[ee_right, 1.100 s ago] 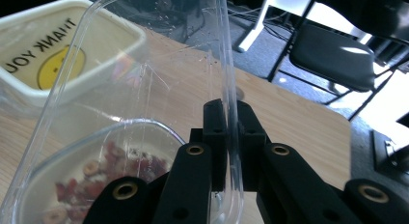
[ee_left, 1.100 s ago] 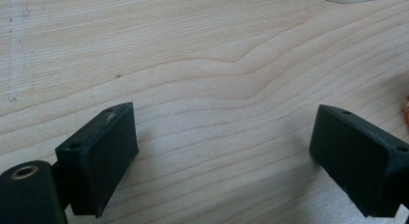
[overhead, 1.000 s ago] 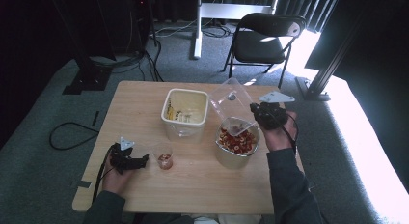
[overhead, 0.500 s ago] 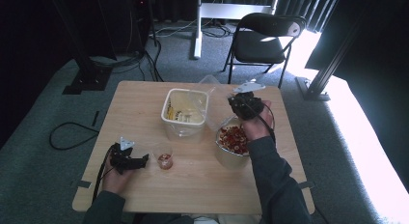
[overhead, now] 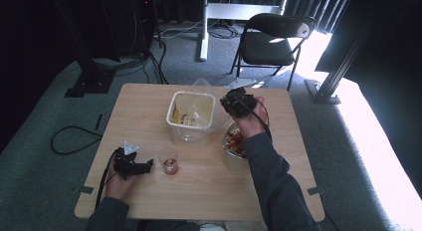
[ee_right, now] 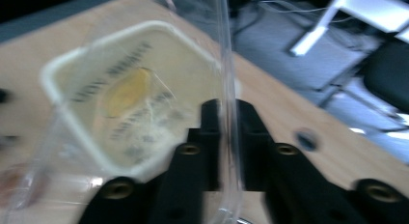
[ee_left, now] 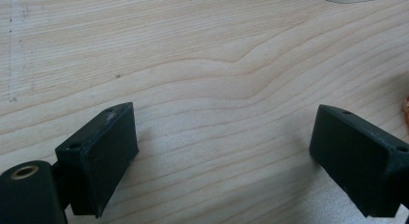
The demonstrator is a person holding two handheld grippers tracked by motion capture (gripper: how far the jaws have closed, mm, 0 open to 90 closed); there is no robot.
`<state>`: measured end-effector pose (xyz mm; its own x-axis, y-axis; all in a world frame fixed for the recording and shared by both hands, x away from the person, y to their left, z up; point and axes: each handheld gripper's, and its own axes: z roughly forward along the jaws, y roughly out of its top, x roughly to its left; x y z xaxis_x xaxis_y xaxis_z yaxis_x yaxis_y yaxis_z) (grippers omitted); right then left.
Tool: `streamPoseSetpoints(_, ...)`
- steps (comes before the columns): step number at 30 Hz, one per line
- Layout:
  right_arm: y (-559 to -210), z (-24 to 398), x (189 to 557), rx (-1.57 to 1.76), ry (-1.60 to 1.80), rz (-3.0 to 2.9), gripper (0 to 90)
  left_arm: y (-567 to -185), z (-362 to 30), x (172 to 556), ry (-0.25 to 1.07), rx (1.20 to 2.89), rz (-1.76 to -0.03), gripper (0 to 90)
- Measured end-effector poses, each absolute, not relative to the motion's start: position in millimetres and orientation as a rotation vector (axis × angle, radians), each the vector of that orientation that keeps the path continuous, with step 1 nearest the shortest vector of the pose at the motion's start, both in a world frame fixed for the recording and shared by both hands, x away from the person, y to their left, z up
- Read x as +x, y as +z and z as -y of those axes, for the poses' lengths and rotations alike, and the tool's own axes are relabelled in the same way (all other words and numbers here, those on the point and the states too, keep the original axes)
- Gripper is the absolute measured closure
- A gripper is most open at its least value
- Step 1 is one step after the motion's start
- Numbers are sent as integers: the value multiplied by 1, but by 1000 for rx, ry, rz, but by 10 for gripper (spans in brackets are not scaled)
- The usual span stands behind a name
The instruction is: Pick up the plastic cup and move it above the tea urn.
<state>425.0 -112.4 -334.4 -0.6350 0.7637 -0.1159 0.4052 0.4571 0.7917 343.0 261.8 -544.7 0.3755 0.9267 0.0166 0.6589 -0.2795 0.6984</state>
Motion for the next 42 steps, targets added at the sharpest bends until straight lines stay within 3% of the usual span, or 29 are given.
streamPoseSetpoints(6,-327,113,421,975,1167,-2191,538,-545,-262,343,573,2033,-1362,102)
streamPoseSetpoints(42,-340,158,387,1021,1107,-2135,422,-545,-262,343,573,2036,-1362,102)
